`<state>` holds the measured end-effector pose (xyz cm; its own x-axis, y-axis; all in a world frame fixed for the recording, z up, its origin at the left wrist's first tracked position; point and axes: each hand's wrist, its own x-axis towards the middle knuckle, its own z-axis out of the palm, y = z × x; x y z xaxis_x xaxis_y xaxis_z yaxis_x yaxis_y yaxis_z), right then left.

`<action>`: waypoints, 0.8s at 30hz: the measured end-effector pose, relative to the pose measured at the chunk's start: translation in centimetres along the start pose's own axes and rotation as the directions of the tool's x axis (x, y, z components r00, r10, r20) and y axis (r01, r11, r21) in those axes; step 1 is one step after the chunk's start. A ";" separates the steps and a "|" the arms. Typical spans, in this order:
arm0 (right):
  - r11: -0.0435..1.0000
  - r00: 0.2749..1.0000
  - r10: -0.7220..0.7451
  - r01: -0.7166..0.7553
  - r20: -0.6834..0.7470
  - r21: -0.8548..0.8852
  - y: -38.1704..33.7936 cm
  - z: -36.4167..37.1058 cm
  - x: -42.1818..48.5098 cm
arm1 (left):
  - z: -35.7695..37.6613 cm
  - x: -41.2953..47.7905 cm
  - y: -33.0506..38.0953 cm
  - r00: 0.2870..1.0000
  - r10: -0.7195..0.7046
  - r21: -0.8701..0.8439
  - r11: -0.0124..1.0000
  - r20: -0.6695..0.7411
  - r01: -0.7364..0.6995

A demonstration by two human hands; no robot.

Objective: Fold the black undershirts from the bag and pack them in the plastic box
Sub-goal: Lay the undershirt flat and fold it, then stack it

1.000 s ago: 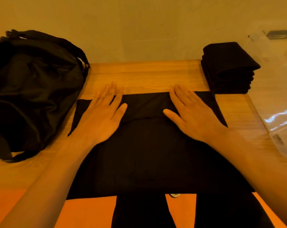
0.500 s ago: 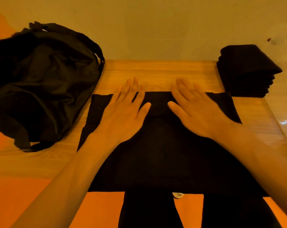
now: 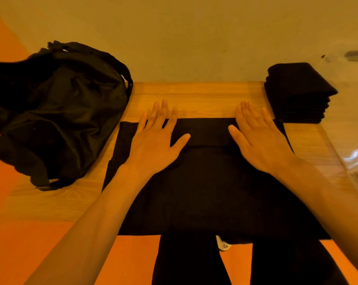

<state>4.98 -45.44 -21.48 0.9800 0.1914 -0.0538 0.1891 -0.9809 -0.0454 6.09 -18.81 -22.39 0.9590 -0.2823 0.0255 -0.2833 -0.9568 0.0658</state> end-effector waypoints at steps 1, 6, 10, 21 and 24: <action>1.000 1.000 -0.006 0.006 -0.020 -0.014 -0.1 0.0 0.0 | -0.1 -0.2 -0.3 1.000 -0.029 0.006 1.000 -0.010 0.029; 0.999 0.995 0.041 -0.040 0.087 -0.018 1.3 0.7 -0.5 | 0.6 -1.5 -2.7 0.987 -0.118 0.045 0.992 0.108 0.114; 0.998 0.991 0.057 -0.059 0.120 0.007 2.0 0.2 -1.0 | 0.1 -1.7 -2.8 0.984 -0.122 0.033 0.992 0.127 0.119; 0.999 0.995 -0.036 0.034 0.095 0.023 -0.8 1.0 -1.4 | -0.1 -4.0 -0.6 0.988 -0.025 0.009 1.000 0.154 0.024; 0.999 0.993 -0.013 0.009 0.120 0.033 -0.4 0.6 -1.5 | -0.9 -4.2 -0.8 0.985 -0.010 -0.091 0.995 0.174 0.026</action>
<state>3.39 -45.32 -21.98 0.9631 0.2068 -0.1723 0.1958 -0.9775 -0.0787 2.29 -16.85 -21.69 0.9481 -0.2806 -0.1496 -0.2574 -0.9534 0.1574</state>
